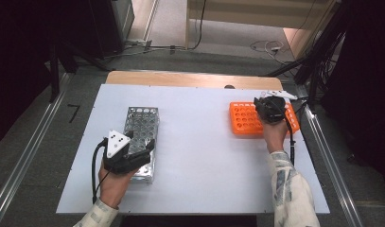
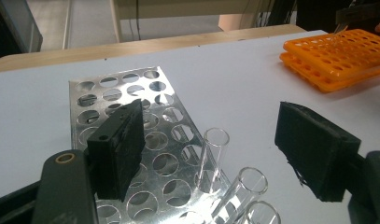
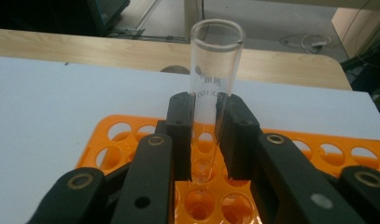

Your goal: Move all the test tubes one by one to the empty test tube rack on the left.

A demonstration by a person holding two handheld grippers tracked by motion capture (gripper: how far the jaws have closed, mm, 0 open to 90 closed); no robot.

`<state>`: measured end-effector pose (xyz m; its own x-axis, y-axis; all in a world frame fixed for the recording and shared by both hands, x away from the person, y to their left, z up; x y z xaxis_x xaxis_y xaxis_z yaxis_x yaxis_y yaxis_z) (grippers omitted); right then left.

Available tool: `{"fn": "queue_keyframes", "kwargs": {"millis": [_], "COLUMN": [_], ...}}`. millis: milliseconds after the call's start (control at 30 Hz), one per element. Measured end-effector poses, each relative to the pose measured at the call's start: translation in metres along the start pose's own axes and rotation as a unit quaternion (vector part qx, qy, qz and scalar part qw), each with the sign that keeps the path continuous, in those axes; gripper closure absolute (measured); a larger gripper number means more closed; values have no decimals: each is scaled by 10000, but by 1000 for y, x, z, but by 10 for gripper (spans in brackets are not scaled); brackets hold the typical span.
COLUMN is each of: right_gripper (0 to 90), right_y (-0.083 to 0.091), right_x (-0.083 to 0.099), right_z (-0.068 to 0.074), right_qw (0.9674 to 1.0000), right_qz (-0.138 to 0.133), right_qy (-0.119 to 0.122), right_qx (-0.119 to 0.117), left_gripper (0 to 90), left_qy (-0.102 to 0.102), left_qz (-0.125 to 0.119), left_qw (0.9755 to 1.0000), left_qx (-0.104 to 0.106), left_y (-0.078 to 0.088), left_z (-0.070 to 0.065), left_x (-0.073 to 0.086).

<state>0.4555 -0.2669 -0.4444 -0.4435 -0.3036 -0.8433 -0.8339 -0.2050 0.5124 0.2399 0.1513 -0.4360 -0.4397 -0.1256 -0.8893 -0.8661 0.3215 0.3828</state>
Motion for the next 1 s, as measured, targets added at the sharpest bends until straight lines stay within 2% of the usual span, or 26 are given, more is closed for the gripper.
{"fn": "queue_keyframes", "kwargs": {"millis": [267, 367, 533, 667, 867, 1000], "right_gripper": [729, 730, 729, 729, 729, 729], "right_y": [22, 30, 41, 49, 60, 67], "right_x": [-8, -8, -4, 0, 8, 10], "right_z": [10, 16, 33, 48, 76, 95], "right_qw": [9995, 9987, 9963, 9931, 9862, 9800], "right_qz": [-126, -155, -205, -247, -292, -276], "right_qy": [187, 211, 390, 505, 663, 827], "right_qx": [-236, -443, -743, -1029, -1491, -1791], "left_gripper": [236, 235, 235, 235, 225, 219], "left_qy": [-14, -13, -21, -36, -33, -31], "left_qz": [-14, -14, -14, -5, 17, 37], "left_qw": [10000, 10000, 10000, 10000, 10000, 10000], "left_qx": [8, 11, 20, 5, 28, 52], "left_y": [1, 1, 1, 1, 1, 1], "left_z": [-1, -1, -2, -3, -4, -4], "left_x": [-1, -1, -1, -1, 0, -1]}}
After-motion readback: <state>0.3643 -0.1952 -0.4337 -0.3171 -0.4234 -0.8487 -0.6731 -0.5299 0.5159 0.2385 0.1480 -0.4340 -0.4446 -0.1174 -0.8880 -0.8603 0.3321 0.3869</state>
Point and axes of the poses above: each handheld gripper's, and its own axes: y roughly backward along the jaws, x roughly out of its underside, z roughly to its left, the point moved 2 cm from there along -y, roughly forward along the jaws, and after that the axes turned 11 degrees about y, right-handed, at the moved point
